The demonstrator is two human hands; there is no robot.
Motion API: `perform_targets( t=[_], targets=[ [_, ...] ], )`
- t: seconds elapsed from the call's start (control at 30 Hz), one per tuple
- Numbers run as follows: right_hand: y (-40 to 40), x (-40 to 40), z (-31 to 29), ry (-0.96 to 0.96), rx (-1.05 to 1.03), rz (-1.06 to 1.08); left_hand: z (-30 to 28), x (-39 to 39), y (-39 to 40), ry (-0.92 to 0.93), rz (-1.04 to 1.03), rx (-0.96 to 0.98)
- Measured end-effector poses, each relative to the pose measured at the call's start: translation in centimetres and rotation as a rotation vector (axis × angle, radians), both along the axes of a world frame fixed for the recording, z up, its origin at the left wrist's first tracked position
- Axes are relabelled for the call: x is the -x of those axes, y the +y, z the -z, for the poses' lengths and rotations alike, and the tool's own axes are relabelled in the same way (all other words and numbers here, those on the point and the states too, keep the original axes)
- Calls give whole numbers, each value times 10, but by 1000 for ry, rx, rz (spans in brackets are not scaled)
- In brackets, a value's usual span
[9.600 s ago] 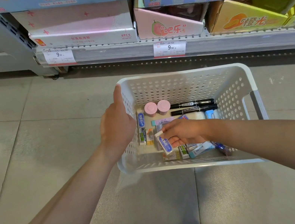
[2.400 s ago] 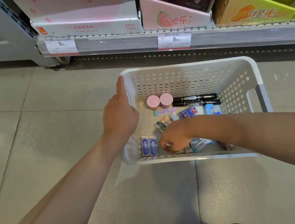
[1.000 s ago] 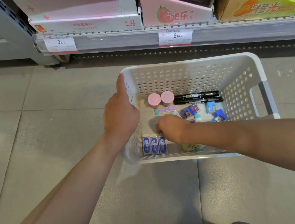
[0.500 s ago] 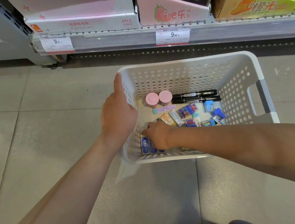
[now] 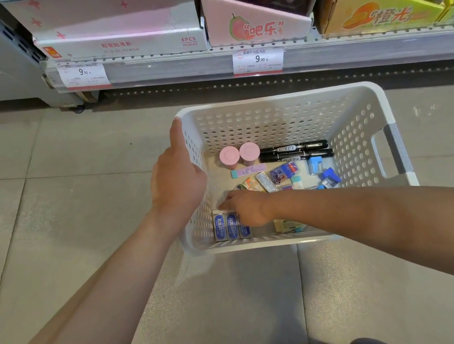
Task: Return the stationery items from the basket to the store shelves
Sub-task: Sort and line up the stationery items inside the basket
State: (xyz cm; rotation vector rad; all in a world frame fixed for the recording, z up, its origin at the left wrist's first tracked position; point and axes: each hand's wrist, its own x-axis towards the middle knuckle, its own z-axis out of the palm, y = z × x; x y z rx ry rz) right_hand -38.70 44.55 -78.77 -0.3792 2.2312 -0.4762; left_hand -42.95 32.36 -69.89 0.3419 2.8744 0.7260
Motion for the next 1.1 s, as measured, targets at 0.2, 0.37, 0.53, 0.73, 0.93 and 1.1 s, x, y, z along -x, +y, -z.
perform_targets(
  t=[0.2,0.37,0.53,0.73,0.93,1.1],
  targets=[
    [46,3,-36,88,145,189,-4,-2,0,9,-13,32],
    [83,-3,-38,33,2,42,-2,-1,1,4,-12,22],
    [77,-18,-24,2,-120,-198,0,1,0,8,-5,22],
    [66,-29,-7,96,-147,-349,0,1,0,-2,-14,20],
    [66,-22,-16,-32,-30,-159,-3,-1,1,0,-10,27],
    [78,-8,-26,-335,318,425,-3,-2,1,-3,-7,22]
  ],
)
